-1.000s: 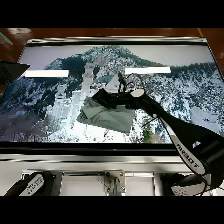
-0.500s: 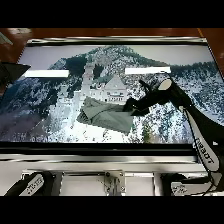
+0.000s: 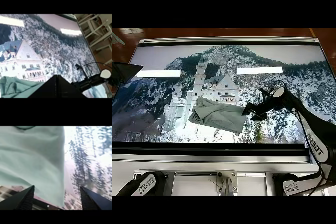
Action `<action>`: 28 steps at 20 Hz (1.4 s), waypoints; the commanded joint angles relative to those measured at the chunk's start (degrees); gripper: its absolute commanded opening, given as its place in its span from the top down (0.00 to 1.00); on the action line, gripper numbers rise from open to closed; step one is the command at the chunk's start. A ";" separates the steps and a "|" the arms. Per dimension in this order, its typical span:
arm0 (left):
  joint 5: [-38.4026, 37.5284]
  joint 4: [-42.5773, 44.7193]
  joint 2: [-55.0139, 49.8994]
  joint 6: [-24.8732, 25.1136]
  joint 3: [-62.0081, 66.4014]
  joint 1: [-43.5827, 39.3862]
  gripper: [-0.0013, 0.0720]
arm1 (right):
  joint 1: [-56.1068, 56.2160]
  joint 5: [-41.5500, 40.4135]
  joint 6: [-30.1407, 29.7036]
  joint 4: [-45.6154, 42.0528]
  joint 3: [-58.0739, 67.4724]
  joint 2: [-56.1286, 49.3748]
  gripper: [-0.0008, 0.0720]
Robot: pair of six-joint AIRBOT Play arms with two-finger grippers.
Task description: Fold the shirts.
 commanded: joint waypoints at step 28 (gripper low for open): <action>-6.73 0.00 0.04 0.00 -0.02 -0.59 0.93 | -32.65 40.68 3.52 -16.15 44.19 13.09 0.90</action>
